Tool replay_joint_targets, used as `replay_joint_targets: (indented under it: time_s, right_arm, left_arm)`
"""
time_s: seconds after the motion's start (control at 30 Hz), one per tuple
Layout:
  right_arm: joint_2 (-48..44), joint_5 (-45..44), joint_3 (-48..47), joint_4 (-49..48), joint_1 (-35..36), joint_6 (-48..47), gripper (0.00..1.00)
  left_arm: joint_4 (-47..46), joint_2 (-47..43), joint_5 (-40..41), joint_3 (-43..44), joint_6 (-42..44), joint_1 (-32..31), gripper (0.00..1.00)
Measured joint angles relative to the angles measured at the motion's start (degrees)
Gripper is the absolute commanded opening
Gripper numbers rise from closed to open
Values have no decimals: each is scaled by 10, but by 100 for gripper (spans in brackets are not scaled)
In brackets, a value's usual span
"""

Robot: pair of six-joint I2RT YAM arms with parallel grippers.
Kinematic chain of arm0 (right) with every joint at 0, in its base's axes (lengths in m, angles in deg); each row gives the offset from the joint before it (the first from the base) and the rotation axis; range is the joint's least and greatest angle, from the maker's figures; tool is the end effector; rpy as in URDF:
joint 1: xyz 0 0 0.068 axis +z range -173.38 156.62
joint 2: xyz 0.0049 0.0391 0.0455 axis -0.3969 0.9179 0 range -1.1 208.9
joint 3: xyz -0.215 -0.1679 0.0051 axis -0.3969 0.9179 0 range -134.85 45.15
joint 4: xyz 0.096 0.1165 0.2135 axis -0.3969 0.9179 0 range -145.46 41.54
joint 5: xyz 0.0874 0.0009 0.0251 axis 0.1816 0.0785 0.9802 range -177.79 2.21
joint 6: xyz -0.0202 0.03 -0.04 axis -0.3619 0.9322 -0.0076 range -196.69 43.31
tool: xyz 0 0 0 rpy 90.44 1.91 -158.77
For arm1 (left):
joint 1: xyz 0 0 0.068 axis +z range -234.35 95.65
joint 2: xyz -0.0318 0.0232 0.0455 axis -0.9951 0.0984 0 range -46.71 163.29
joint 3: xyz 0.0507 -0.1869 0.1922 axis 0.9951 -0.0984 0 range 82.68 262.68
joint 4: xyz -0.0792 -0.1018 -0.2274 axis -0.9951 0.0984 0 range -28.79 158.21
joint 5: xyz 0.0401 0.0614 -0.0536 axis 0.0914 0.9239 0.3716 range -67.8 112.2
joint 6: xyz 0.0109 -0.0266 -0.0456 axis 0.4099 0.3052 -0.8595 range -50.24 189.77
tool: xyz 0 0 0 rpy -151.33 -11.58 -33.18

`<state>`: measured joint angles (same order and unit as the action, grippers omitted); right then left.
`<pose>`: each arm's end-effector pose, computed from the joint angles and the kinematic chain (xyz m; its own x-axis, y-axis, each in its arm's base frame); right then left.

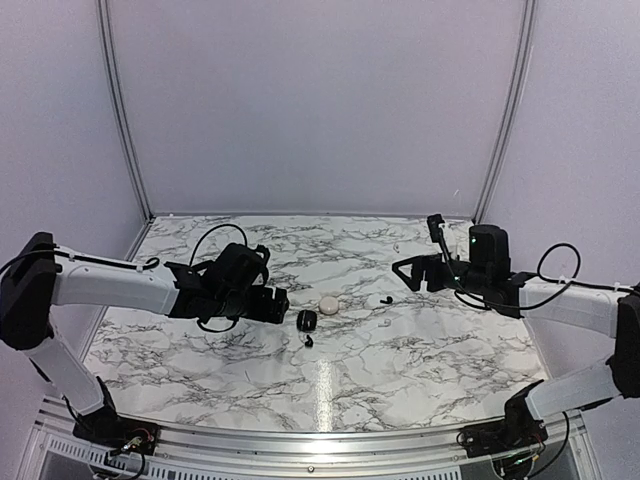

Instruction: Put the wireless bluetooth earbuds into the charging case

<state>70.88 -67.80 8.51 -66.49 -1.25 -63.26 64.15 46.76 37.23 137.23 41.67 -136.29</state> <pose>0.2463 0.1134 0.2276 -0.5201 0.0241 -0.8537 -0.5365 0.7686 0.3485 0.2199 -0.2659 0.1975 -0.6651 0.1115 -0.7384 0.3720 0.9068 -0.1981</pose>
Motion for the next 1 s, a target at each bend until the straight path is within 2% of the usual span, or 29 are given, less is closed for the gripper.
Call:
replay_joint_targets:
  time_s: [0.3,0.67,1.0]
  right_arm:
    - [-11,7,0,6,0,-11,99]
    - [-17,31,2,6,0,-15,98]
    - [-17,40,2,6,0,-15,98]
  left_arm:
    - [-1,-7,-9,-1,1,-5,99]
    - [3,56,-9,17,-4,-50,99]
    - [6,104,-1,75,-10,-58,83]
